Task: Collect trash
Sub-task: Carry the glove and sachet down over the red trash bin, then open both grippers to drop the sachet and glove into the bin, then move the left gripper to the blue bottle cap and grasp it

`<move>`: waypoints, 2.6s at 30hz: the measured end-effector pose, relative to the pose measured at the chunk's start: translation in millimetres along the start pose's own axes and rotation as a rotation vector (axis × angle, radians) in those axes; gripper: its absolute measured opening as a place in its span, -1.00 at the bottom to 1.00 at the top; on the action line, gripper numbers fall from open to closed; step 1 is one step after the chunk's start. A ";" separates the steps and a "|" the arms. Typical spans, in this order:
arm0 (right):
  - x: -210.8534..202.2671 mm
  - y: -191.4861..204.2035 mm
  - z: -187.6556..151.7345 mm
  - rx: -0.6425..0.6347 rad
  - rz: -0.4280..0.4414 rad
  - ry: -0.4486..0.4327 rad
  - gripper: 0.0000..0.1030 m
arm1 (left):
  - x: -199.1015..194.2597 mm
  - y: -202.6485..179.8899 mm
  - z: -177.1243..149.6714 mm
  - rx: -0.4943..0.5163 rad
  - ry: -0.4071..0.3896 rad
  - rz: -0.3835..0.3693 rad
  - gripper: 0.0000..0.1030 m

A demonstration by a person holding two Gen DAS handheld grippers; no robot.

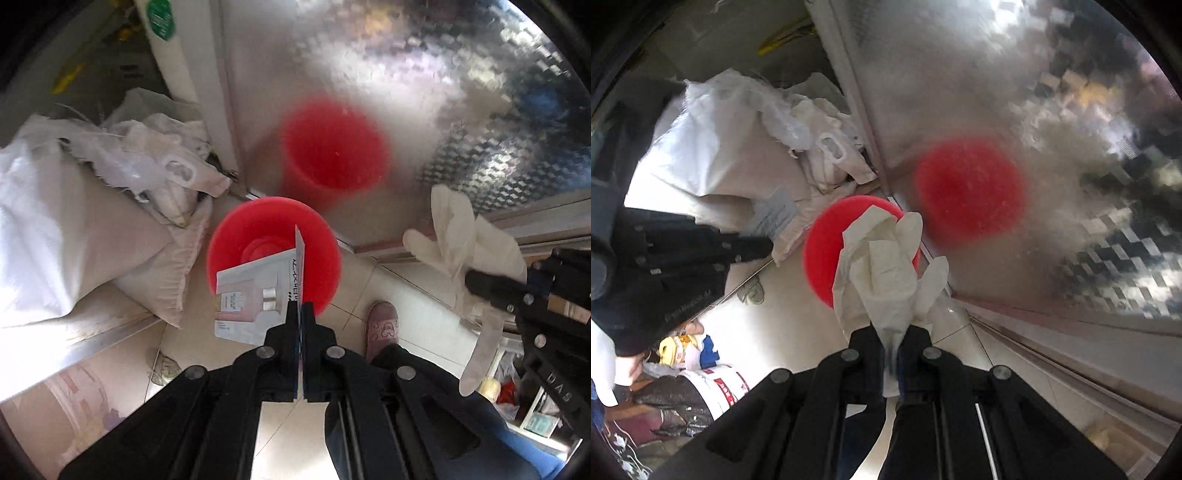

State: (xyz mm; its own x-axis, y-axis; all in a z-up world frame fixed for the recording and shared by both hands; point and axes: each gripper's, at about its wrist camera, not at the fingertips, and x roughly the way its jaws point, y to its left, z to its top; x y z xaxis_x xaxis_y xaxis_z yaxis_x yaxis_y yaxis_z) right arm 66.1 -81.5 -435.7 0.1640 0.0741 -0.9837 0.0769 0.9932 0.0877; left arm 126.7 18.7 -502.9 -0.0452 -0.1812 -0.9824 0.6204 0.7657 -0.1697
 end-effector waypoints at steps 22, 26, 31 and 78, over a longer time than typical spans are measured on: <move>11.2 8.4 12.7 -0.093 0.036 0.036 -0.90 | -2.2 36.4 -15.2 -0.097 -0.015 0.044 0.15; 17.4 21.6 19.9 -0.152 0.042 0.044 -0.88 | -3.7 50.8 -26.6 -0.139 -0.011 0.064 0.21; 25.6 38.7 26.4 -0.240 0.054 0.056 -0.88 | -4.5 70.6 -38.6 -0.215 -0.004 0.075 0.23; -250.8 83.8 32.2 -0.273 -0.037 -0.232 0.33 | -309.4 27.1 -74.2 -0.302 -0.334 0.108 0.44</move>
State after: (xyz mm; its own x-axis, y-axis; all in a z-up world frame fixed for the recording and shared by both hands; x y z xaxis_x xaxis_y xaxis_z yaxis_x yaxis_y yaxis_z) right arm 63.2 -19.8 -176.6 0.3874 0.0464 -0.9207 -0.1733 0.9846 -0.0233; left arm 99.3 141.2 -209.3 0.2927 -0.2413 -0.9252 0.3498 0.9276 -0.1313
